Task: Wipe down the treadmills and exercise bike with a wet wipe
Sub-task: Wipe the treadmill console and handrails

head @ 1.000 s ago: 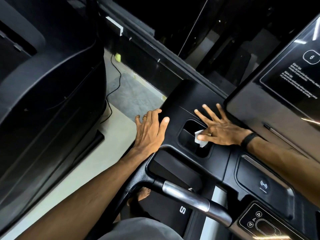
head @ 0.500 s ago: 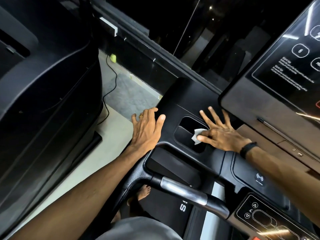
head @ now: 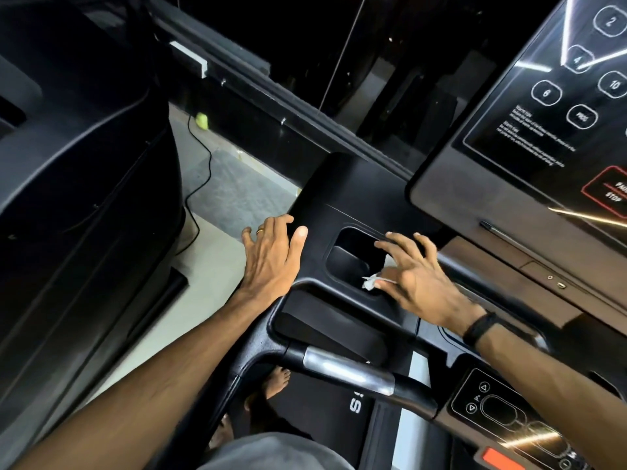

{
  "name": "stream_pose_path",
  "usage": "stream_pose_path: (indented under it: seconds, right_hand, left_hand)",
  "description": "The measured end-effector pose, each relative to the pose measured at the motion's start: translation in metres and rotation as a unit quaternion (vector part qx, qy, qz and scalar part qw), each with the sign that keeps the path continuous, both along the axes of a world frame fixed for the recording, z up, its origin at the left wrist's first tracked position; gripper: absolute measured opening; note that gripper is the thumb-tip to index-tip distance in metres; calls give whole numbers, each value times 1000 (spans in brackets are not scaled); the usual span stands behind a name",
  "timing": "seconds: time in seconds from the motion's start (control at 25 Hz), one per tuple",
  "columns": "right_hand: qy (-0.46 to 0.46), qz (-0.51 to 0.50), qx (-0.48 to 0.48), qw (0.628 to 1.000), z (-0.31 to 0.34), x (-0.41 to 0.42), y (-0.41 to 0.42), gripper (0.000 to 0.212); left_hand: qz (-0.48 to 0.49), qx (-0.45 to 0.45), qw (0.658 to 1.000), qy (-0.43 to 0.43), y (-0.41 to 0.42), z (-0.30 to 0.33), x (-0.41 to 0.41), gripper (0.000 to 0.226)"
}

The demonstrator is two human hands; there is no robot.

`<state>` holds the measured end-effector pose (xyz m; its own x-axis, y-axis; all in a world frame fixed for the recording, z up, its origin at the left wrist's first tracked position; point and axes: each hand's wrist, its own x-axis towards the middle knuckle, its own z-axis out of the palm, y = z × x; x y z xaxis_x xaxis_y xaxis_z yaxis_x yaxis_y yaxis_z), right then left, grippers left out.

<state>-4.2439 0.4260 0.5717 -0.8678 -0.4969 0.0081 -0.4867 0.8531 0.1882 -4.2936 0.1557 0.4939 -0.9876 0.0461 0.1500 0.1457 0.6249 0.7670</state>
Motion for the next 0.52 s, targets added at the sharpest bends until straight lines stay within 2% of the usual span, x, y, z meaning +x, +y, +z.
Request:
stream_pose_path:
  seconds: [0.12, 0.2, 0.32, 0.4, 0.44, 0.52]
  right_hand:
    - [33, -57, -119, 991, -8, -11, -29, 19]
    - [22, -79, -110, 991, -19, -17, -44, 18]
    - [-107, -125, -68, 984, -31, -21, -52, 25]
    - [-163, -160, -136, 964, -27, -22, -52, 25]
    - [-200, -179, -176, 947, -22, -21, -53, 33]
    - [-275, -225, -168, 920, -13, -21, -64, 52]
  left_hand:
    - [-1, -2, 1000, -4, 0, -1, -1, 68]
    - [0, -5, 1000, -4, -1, -1, 0, 68]
    - [5, -4, 1000, -2, -1, 1, 2, 68]
    - [4, -2, 1000, -2, 0, 1, 2, 67]
    - [2, -4, 1000, -2, 0, 1, 1, 67]
    - [1, -5, 1000, -2, -1, 0, 1, 67]
